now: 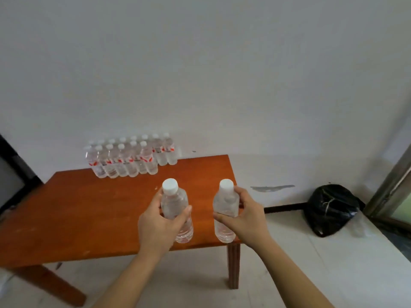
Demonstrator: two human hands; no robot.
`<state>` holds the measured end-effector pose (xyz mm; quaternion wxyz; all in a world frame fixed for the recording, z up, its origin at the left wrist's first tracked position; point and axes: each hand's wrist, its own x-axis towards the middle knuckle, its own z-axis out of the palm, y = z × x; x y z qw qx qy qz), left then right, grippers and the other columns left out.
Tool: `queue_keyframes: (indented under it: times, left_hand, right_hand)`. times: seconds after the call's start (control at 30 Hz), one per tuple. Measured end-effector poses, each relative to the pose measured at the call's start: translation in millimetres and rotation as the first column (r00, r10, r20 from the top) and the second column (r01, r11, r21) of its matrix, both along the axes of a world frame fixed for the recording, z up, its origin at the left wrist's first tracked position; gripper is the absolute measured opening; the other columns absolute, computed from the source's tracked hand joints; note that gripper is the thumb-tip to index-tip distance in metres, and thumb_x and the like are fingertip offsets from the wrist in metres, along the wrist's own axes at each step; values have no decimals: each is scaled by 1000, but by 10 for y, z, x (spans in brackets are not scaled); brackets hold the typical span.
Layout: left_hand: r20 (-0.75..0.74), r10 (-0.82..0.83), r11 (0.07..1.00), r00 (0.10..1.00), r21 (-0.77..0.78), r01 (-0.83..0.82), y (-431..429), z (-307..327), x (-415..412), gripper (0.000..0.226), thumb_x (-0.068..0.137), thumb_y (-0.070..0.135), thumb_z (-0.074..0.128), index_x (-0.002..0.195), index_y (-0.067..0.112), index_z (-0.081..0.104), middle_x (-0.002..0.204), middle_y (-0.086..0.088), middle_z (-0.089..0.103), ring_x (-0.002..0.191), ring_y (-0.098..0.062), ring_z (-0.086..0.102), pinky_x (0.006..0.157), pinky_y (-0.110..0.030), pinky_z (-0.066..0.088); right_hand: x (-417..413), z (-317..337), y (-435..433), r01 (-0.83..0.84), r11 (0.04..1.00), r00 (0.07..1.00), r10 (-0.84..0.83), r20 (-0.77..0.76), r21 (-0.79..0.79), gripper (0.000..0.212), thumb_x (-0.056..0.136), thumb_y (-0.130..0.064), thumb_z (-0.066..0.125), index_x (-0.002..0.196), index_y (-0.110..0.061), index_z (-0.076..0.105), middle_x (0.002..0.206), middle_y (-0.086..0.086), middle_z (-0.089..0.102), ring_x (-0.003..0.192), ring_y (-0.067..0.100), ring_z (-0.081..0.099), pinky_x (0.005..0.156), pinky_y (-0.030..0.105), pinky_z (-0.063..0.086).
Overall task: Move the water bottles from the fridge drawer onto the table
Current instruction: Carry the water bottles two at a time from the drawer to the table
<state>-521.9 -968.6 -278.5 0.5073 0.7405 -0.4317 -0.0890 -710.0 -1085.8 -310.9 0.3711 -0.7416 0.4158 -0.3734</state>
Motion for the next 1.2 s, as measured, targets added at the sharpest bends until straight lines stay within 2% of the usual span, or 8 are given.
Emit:
queue_keyframes:
  times: [0.2, 0.33, 0.43, 0.63, 0.77, 0.9, 1.03, 1.2]
  left_hand:
    - [7, 47, 998, 999, 43, -47, -977, 174, 881, 79, 61, 56, 83, 132, 33, 54, 118, 16, 66, 108, -10, 64, 89, -41, 57]
    - [-13, 78, 997, 997, 19, -78, -1396, 215, 1429, 70, 63, 42, 89, 126, 33, 58, 110, 17, 69, 102, -7, 66, 86, -34, 55]
    - [-34, 86, 996, 996, 18, -85, -1691, 191, 1819, 63, 64, 37, 90, 120, 33, 59, 104, 18, 69, 95, -1, 65, 82, -28, 54]
    - [-3, 15, 996, 1000, 93, -15, -2353, -152, 2661, 72, 62, 39, 90, 123, 26, 56, 110, 15, 61, 99, -7, 59, 84, -28, 50]
    - [106, -64, 980, 992, 195, 43, -2818, -430, 3288, 78, 58, 47, 90, 124, 19, 57, 120, 8, 54, 109, -6, 46, 91, -27, 39]
    - [161, -185, 949, 969, 286, 134, -3252, -580, 3821, 83, 56, 57, 88, 125, 22, 57, 121, 9, 55, 107, -6, 50, 93, -31, 47]
    - [301, -280, 916, 912, 368, 160, -3672, -632, 4202, 84, 56, 67, 82, 123, 25, 54, 122, 10, 59, 112, -13, 58, 86, -25, 46]
    - [464, -379, 871, 801, 471, 139, -4106, -787, 4588, 86, 57, 78, 71, 121, 24, 55, 119, 8, 65, 117, -17, 56, 105, -38, 38]
  right_hand:
    - [1012, 128, -1116, -102, 994, 995, 102, -23, 29, 80, 66, -46, 88, 132, -44, 44, 119, -26, 58, 110, 2, 57, 91, 18, 49]
    - [1598, 227, -1704, -117, 993, 992, 117, -46, -1, 80, 65, -45, 89, 132, -41, 45, 109, -31, 53, 101, -2, 54, 78, 8, 41]
    - [2008, 230, -2035, -121, 993, 991, 121, -51, -2, 78, 65, -45, 89, 129, -43, 46, 100, -35, 53, 97, -2, 55, 75, 9, 42]
    - [2751, -21, -2547, -68, 997, 981, 71, -180, 22, 94, 61, -53, 88, 143, -38, 43, 126, -20, 63, 106, 0, 57, 87, 15, 46]
    - [3214, -200, -2776, 5, 996, 967, 17, -254, 84, 87, 62, -48, 89, 138, -35, 49, 123, -16, 65, 101, -1, 55, 81, 12, 41]
    - [3656, -312, -2972, 47, 993, 943, -10, -334, 105, 84, 61, -43, 91, 135, -33, 53, 121, -17, 63, 105, 2, 57, 83, 15, 42]
    - [3992, -388, -3168, 84, 993, 919, -47, -391, 79, 78, 61, -41, 92, 131, -31, 57, 119, -14, 65, 103, 6, 60, 88, 26, 50]
    - [4340, -553, -3435, 126, 987, 851, -54, -522, 103, 81, 61, -49, 89, 133, -33, 56, 118, -10, 70, 105, 15, 66, 86, 30, 52]
